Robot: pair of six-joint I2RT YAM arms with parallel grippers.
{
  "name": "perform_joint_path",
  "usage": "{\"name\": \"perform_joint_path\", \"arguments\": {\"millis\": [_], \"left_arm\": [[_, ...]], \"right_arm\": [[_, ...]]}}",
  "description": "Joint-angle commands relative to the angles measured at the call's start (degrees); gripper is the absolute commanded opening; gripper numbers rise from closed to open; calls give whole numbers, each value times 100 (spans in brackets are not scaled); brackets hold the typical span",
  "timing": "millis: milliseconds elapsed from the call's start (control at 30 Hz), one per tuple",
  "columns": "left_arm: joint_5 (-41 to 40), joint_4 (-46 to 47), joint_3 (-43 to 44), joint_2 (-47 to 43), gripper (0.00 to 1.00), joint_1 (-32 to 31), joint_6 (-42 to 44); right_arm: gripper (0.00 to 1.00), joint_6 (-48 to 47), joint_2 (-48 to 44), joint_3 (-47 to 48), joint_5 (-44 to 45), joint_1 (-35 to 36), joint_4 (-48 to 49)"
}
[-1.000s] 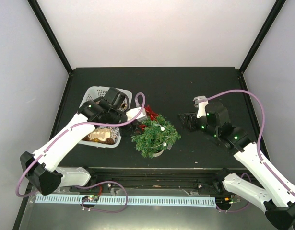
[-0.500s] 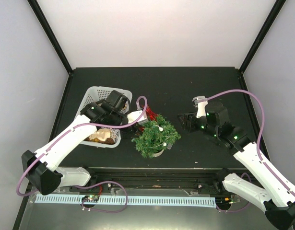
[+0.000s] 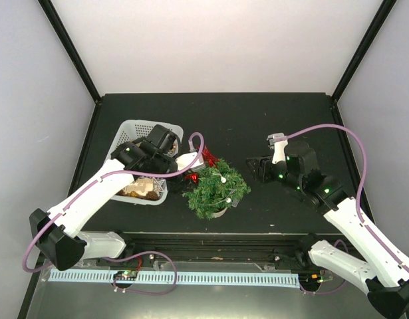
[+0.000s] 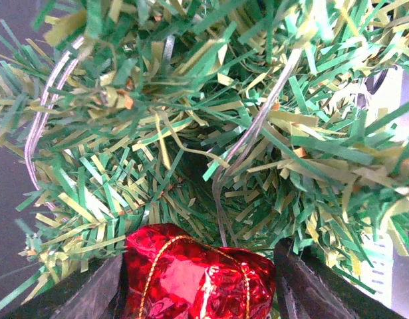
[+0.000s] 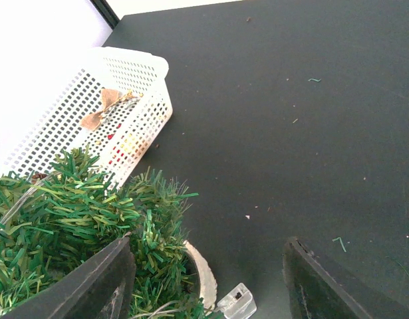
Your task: Decorate the small christmas tree
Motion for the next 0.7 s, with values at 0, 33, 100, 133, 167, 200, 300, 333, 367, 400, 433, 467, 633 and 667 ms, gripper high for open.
{"name": "perform_joint_path", "arguments": {"millis": [0,33,100,133,167,200,300,333,367,400,433,467,633,667], "left_arm": [[-34,-68,268,13,58,-56,46],[-40,-75,273,13,58,-52,44],[-70,-87,297,6,60,-52,52],[-90,-86,299,-11,60,-54,49],[-103,-86,307,-27,61,-53,48],[-119,-85,301,-43,61,-58,48],[-188,-107,302,-93,61,-58,57],[-218,-110,293,-105,61,-56,69],[-249,-112,287,-122,61,-56,66],[-268,-113,283,-136,61,-51,66],[-294,-110,274,-154,60,-53,62],[-320,-112,273,-168,59,-58,52],[-321,-140,327,-226,51,-53,42],[-328,-161,340,-244,50,-56,54]], "right_arm": [[62,-33,-69,1,-41,-19,120],[62,-41,-71,-2,-33,-18,115],[62,-41,-72,-19,-28,-21,115],[62,-41,-73,-25,-27,-22,118],[62,-45,-72,-23,-30,-21,123],[62,-41,-72,-33,-40,-24,127],[62,-41,-63,-49,-46,-18,139],[62,-49,-63,-52,-41,-18,133],[62,-51,-69,-51,-39,-18,133],[62,-50,-71,-60,-34,-18,129],[62,-45,-76,-61,-35,-19,136],[62,-57,-80,-60,-38,-15,136],[62,-68,-85,-49,-24,-23,120],[62,-72,-85,-37,-24,-27,111]]}}
